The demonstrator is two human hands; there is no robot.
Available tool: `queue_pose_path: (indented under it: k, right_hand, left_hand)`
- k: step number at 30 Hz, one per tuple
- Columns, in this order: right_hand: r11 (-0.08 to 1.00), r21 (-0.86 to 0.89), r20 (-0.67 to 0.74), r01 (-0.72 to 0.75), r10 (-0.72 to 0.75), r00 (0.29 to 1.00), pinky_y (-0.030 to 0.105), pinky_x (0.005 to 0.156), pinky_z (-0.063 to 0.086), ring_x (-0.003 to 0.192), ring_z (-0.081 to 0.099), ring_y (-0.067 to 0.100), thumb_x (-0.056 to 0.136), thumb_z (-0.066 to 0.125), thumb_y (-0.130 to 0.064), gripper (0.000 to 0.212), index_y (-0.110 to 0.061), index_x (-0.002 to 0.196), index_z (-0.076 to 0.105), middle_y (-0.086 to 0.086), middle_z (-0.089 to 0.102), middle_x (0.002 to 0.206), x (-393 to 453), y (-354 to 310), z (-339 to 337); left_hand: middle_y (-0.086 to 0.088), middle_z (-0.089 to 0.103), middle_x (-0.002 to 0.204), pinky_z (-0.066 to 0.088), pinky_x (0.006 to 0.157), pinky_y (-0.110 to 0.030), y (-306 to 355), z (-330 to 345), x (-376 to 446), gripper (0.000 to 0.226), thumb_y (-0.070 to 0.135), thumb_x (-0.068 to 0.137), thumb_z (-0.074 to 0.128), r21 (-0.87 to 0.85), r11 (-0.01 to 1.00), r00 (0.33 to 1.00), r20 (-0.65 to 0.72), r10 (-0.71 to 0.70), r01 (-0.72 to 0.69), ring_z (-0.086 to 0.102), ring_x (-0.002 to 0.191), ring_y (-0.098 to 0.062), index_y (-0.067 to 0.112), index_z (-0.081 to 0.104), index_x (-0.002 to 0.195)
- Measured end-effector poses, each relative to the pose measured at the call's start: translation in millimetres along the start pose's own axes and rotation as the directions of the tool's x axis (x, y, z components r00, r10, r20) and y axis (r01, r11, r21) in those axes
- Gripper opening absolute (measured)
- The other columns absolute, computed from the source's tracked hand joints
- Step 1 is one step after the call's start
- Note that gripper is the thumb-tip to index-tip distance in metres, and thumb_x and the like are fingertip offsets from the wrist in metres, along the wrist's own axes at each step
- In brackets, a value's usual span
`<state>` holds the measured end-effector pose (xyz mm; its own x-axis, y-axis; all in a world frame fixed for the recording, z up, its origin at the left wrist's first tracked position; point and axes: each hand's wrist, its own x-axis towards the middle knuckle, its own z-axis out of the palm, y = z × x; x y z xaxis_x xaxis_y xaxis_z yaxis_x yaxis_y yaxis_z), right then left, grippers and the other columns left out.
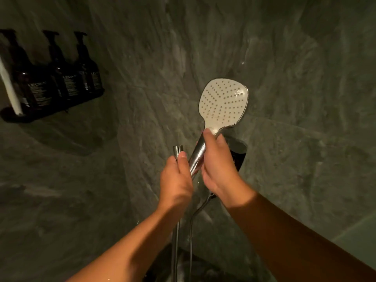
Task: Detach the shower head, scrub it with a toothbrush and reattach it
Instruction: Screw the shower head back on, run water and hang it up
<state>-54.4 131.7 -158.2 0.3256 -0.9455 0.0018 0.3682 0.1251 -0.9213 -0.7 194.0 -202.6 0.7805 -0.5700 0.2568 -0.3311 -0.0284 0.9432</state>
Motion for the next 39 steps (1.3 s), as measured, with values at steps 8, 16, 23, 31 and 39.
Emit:
queue_pose_path:
  k: [8, 16, 23, 31, 39]
  right_hand:
    - [0.985, -0.171, 0.233, -0.013, 0.053, 0.971, 0.038, 0.082, 0.056, 0.085, 0.064, 0.024, 0.096, 0.054, -0.017, 0.010, -0.008, 0.098, 0.059, 0.012, 0.064, 0.086, -12, -26, -11]
    - [0.987, -0.138, 0.469, 0.076, -0.002, 0.883, 0.030, 0.075, 0.059, 0.080, 0.072, 0.023, 0.097, 0.051, -0.011, 0.007, -0.007, 0.099, 0.056, 0.012, 0.071, 0.083, -2, -109, 16]
    - [0.978, -0.142, 0.604, 0.151, -0.035, 0.796, 0.035, 0.076, 0.059, 0.080, 0.071, 0.025, 0.098, 0.049, -0.012, 0.009, -0.007, 0.097, 0.056, 0.010, 0.072, 0.082, -7, -132, 43]
    - [0.970, -0.170, 0.642, 0.176, -0.026, 0.766, 0.034, 0.071, 0.058, 0.082, 0.071, 0.028, 0.096, 0.053, -0.014, 0.009, -0.007, 0.096, 0.058, 0.013, 0.072, 0.086, -4, -138, 47]
    - [0.961, -0.174, 0.655, 0.213, -0.048, 0.754, 0.039, 0.079, 0.059, 0.084, 0.071, 0.028, 0.095, 0.055, -0.015, 0.008, -0.009, 0.096, 0.060, 0.013, 0.072, 0.088, 2, -142, 44]
  left_hand:
    - [0.008, 0.053, 0.067, 0.037, 0.054, -0.008, 1, -28, 10, 0.029, 0.029, 0.102, 0.040, -0.050, 0.994, 0.973, 0.207, 0.105, -0.096, 0.052, 0.057, 0.006, 0.014, 0.052, 0.080]
    - [-0.001, 0.048, 0.072, 0.037, 0.045, -0.025, 10, -63, 10, 0.025, 0.039, 0.097, 0.042, -0.370, 0.929, 0.813, 0.539, 0.222, -0.008, 0.044, 0.045, -0.013, 0.021, 0.059, 0.099]
    - [-0.003, 0.046, 0.073, 0.038, 0.045, -0.026, 41, -87, 11, 0.035, 0.039, 0.098, 0.041, -0.409, 0.912, 0.719, 0.642, 0.265, 0.029, 0.043, 0.050, -0.015, 0.008, 0.056, 0.101]
    - [-0.004, 0.047, 0.078, 0.044, 0.053, -0.029, 50, -94, 17, 0.032, 0.030, 0.093, 0.039, -0.451, 0.889, 0.691, 0.666, 0.281, 0.073, 0.046, 0.055, -0.017, 0.004, 0.053, 0.105]
    - [-0.002, 0.051, 0.077, 0.046, 0.060, -0.027, 53, -84, 24, 0.031, 0.032, 0.097, 0.042, -0.465, 0.885, 0.700, 0.638, 0.322, 0.017, 0.051, 0.058, -0.016, 0.005, 0.056, 0.101]
